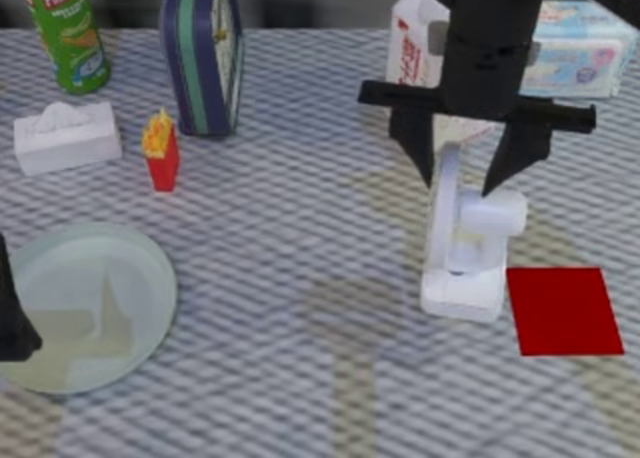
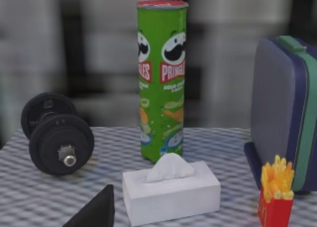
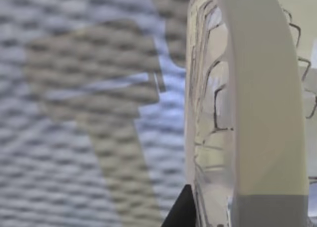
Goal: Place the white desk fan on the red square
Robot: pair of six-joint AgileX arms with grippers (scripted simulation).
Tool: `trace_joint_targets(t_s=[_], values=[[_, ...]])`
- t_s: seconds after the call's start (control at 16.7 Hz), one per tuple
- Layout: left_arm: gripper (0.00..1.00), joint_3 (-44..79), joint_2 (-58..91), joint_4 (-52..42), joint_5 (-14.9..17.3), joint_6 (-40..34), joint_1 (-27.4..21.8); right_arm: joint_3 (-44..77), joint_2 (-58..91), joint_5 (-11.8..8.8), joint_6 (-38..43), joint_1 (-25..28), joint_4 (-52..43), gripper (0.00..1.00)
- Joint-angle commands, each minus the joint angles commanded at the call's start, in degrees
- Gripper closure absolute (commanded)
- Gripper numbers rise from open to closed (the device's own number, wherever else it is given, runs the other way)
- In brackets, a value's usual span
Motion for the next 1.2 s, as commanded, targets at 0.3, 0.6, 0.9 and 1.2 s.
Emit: trace_joint_targets(t_s=[0.3, 0.6, 0.9, 1.2], values=[[0.0, 0.0, 0.0, 0.0, 0.0, 0.0, 0.0, -7.2, -5.7, -2.6, -28.8, -2.9, -1.6, 1.0], [0.0, 0.0, 0.0, 0.0, 0.0, 0.0, 0.0, -15.6, -13.1, -3.4, -62.4, -6.7, 0.3, 1.0], [0.0, 0.0, 0.0, 0.0, 0.0, 0.0, 0.0, -23.9, -19.3, -1.7, -91.9, -10.5, 4.2, 1.0], [0.0, 0.0, 0.0, 0.0, 0.0, 0.0, 0.0, -30.7, -23.6, 1.0, -112.2, -13.5, 8.8, 1.0]])
